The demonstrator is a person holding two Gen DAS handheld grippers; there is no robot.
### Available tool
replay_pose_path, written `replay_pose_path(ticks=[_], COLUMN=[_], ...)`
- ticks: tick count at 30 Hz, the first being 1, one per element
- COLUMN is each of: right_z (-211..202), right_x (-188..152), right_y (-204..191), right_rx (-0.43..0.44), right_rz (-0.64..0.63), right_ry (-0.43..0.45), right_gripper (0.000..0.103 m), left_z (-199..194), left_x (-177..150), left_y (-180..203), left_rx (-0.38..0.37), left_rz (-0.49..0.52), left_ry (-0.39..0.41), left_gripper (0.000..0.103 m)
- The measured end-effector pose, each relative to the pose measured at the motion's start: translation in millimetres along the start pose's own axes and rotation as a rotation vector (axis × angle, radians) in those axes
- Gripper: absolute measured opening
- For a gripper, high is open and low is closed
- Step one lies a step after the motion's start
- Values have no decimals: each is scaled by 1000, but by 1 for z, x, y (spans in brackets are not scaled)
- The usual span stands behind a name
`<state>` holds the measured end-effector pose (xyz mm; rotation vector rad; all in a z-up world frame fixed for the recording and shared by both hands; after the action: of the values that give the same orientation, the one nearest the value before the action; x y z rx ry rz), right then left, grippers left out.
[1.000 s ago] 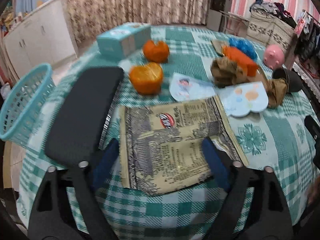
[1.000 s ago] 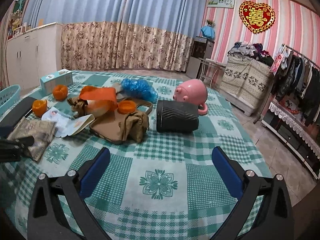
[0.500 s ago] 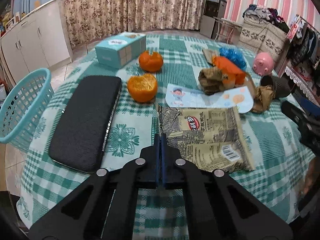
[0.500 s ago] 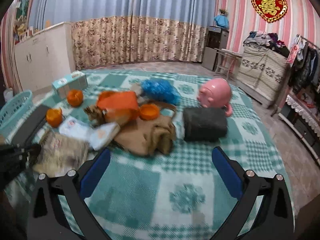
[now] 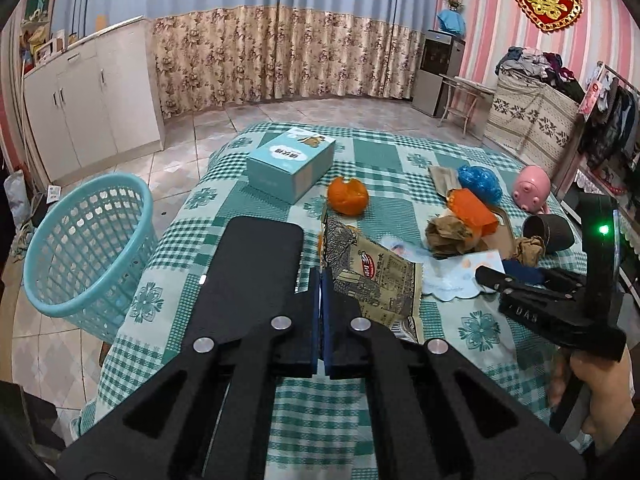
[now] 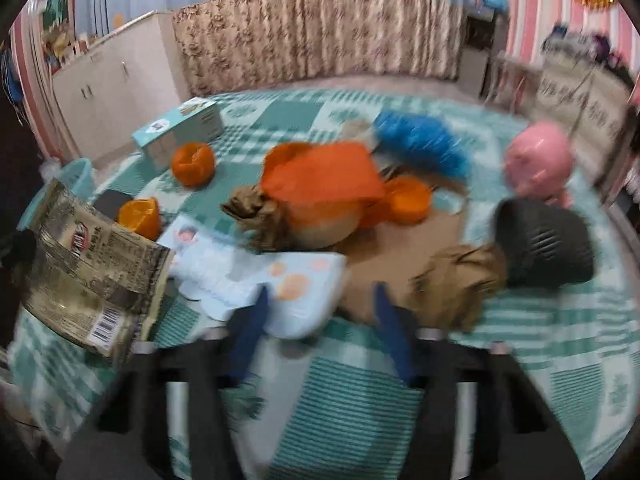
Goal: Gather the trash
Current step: 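Grasp the printed snack wrapper with the left tool while the right tool grasps the white paper card, then carry the wrapper and the white card over the blue basket and open both tools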
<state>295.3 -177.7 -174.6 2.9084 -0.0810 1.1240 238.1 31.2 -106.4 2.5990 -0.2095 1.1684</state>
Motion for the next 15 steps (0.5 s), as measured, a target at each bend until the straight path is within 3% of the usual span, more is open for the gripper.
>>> replay_pose_path(ticks=[1, 4, 15], right_z=[-5, -26, -111], right_x=[1, 7, 35], right_y=[-4, -14, -27], right_rx=[19, 6, -41], right_rz=[-3, -53, -78], right_ry=[13, 82, 273], right_gripper=[15, 4, 1], left_z=[-1, -4, -69], left_x=[1, 2, 42], left_y=[-1, -4, -20], left_rx=[4, 19, 48], left_rz=[2, 13, 27], left_ry=[3, 20, 179], left_gripper=[0, 0, 0])
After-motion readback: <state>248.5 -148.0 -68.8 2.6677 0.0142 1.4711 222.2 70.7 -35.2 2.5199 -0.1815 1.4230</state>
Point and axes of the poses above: each gripper's, at about its wrist camera, not at the fingertips, and z roughly the way its jaws point, y to its right, x to its top, the point moved 10 cm from there along z, roughly the way its jaws point, and after that the axes turned 10 degrees about -x, right-handed, at the moved point
